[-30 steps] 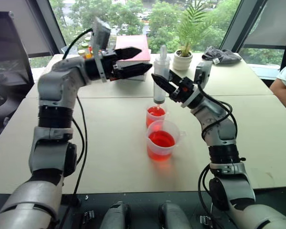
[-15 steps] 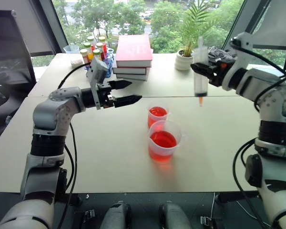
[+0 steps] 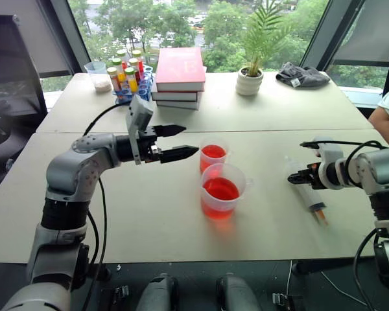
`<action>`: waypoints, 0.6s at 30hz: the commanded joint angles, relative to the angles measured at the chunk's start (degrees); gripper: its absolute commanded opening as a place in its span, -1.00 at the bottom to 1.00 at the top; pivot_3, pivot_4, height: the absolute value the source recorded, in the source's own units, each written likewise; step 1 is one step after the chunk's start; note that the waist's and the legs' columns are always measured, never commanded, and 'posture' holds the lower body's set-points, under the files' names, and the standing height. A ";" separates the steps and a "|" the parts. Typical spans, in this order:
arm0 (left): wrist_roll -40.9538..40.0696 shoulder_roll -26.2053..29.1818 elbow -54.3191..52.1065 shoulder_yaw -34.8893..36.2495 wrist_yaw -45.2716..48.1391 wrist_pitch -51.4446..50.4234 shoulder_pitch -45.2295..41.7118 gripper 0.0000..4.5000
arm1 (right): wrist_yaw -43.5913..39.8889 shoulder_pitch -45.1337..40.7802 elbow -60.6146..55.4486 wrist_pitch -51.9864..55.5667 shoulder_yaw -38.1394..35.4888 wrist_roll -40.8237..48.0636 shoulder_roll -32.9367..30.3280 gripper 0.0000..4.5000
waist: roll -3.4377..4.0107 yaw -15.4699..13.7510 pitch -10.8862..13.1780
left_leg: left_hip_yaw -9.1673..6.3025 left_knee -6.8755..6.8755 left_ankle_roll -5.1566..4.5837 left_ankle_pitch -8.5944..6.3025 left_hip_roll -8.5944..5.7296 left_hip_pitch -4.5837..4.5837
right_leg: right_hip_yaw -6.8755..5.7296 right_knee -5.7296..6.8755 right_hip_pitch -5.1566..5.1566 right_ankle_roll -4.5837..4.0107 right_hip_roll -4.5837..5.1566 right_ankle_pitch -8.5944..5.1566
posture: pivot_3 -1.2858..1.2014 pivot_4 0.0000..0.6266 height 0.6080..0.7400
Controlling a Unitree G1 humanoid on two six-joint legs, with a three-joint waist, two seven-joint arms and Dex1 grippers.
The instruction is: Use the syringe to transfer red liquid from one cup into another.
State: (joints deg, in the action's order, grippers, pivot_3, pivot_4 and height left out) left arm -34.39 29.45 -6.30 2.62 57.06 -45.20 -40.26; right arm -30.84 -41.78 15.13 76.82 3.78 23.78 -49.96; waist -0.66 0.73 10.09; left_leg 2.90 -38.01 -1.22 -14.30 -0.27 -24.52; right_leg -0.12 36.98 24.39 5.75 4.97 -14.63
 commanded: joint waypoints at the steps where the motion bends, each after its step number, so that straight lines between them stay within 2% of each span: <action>1: -1.50 1.13 -3.31 0.21 -0.67 -0.96 0.93 1.00 | -1.04 0.81 -1.48 -0.93 -2.63 0.12 0.25 0.19 | 0.00 0.01 0.00 | 0.00 -0.02 0.00 0.00 0.00 0.00 | 0.00 0.00 -0.02 0.00 -0.01 0.00 | 0.03 -0.52 1.00; 4: -2.41 1.56 -3.82 0.49 -0.94 -1.87 1.40 1.00 | -2.29 1.81 -5.75 0.13 -4.54 1.19 -0.95 0.86 | 0.00 -0.02 0.00 | 0.00 -0.04 -0.02 0.00 0.00 0.02 | -0.01 0.01 -0.06 0.01 -0.09 0.00 | 0.03 -0.52 1.00; 5: -2.58 1.94 -3.95 0.45 -0.93 -2.08 1.57 1.00 | -3.19 2.62 -8.43 -0.54 -5.10 1.39 -2.21 0.99 | 0.00 -0.08 0.00 | -0.01 -0.05 -0.02 0.00 0.00 0.02 | 0.00 0.01 -0.06 0.01 -0.16 0.00 | 0.03 -0.52 1.00; 10: -2.80 4.61 -4.46 0.79 -0.33 -2.62 2.87 1.00 | -9.81 8.20 -24.60 1.00 -13.06 7.54 -9.60 0.99 | 0.03 -0.25 0.02 | -0.04 -0.05 -0.05 -0.03 0.00 -0.02 | -0.01 -0.02 -0.04 0.04 -0.20 -0.01 | 0.03 -0.52 1.00; 13: -3.12 6.07 -5.11 0.74 0.01 -2.85 3.97 1.00 | -15.16 13.55 -34.24 1.59 -22.21 13.61 -12.78 0.99 | 0.02 -0.23 0.01 | -0.07 -0.04 -0.06 -0.04 0.02 -0.01 | -0.02 -0.04 -0.06 0.05 -0.21 -0.02 | 0.03 -0.52 1.00; 18: -3.13 7.83 -5.98 0.06 0.77 -2.50 5.34 1.00 | -21.24 21.98 -43.52 2.70 -35.97 21.52 -13.29 0.99 | 0.00 -0.22 0.01 | -0.08 -0.11 -0.06 -0.04 0.05 0.04 | -0.01 -0.03 -0.15 0.04 -0.21 -0.02 | 0.03 -0.52 1.00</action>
State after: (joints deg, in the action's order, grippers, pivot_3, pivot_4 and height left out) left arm -36.86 36.34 -10.38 2.35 57.33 -48.32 -34.86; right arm -50.04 -20.65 -24.88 79.52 -26.47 42.42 -62.45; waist -0.66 0.51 10.10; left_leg 2.82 -38.14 -1.28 -14.34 -0.23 -24.45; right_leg -0.12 36.95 24.21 5.78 4.77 -14.65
